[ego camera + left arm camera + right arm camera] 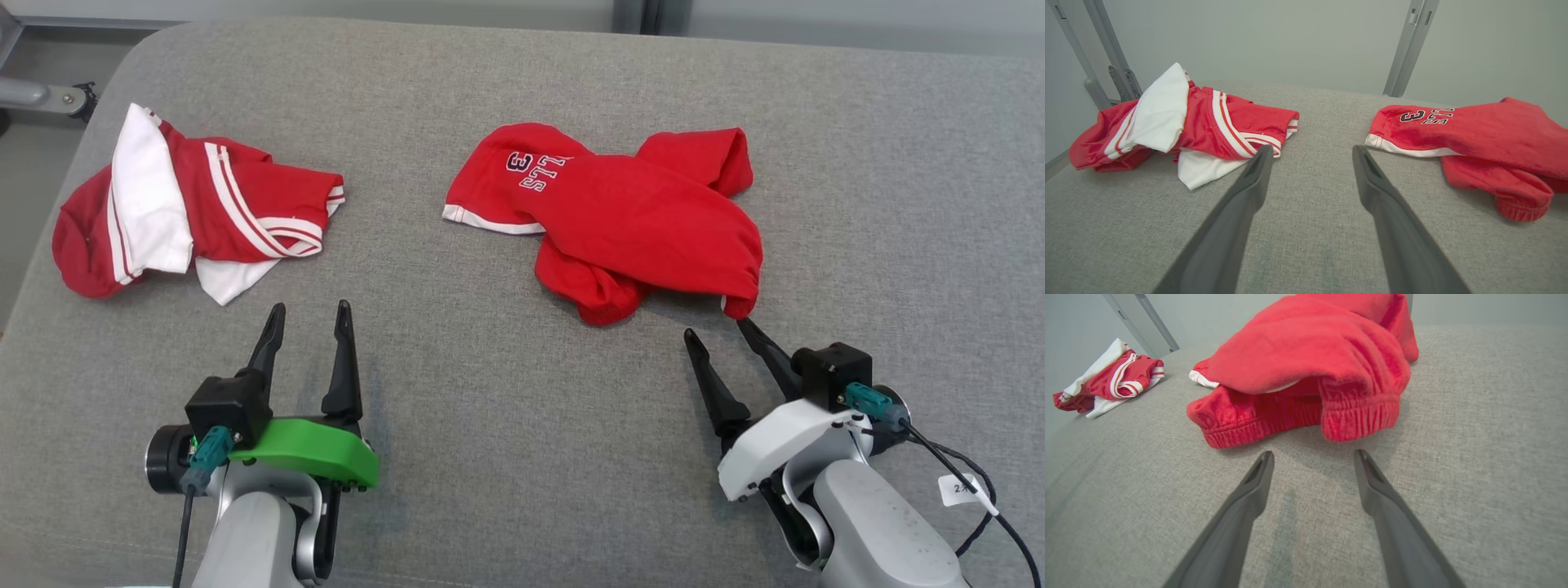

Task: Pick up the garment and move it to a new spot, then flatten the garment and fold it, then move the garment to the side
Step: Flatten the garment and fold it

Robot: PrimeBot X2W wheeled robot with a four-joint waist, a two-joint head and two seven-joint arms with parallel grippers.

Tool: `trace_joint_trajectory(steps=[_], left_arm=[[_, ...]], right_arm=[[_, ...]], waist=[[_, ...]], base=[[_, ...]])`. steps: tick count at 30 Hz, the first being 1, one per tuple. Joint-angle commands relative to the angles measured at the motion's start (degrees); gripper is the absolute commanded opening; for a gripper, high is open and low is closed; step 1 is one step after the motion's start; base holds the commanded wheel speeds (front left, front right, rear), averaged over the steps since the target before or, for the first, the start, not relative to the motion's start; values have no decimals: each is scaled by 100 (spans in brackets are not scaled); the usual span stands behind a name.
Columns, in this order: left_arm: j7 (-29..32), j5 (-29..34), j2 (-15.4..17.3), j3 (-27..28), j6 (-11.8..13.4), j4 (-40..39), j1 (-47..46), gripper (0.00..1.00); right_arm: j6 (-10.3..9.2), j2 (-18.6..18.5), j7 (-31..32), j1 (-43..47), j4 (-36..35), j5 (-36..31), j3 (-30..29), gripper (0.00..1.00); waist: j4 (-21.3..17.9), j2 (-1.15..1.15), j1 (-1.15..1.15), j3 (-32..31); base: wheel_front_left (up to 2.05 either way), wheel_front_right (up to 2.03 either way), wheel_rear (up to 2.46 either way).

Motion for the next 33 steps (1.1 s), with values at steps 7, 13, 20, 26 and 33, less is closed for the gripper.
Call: trace_joint_trajectory(steps=[7,13,20,26,33], left_arm=[[-1,-49,7,-100,37,-173,-89,100],[-1,-35,7,-75,50,-241,34,100],[-1,-54,7,-20,53,-234,117,100],[0,-85,7,-27,40,-175,111,100],[0,-85,7,17,8,-99,150,100]], right_arm=[[-6,90,-3,-119,-89,-141,-293,100],[-6,141,-3,-38,-391,-263,-533,100],[-6,231,-3,68,-786,-560,-993,31],[-6,347,-3,79,-825,-673,-1223,36],[-6,288,-3,-174,-690,-586,-1204,0]], waist=[[127,0,0,105],[203,0,0,111],[162,0,0,90],[113,0,0,58],[116,0,0,-26]], base=[[0,0,0],[0,0,0],[0,0,0],[0,0,0],[0,0,0]])
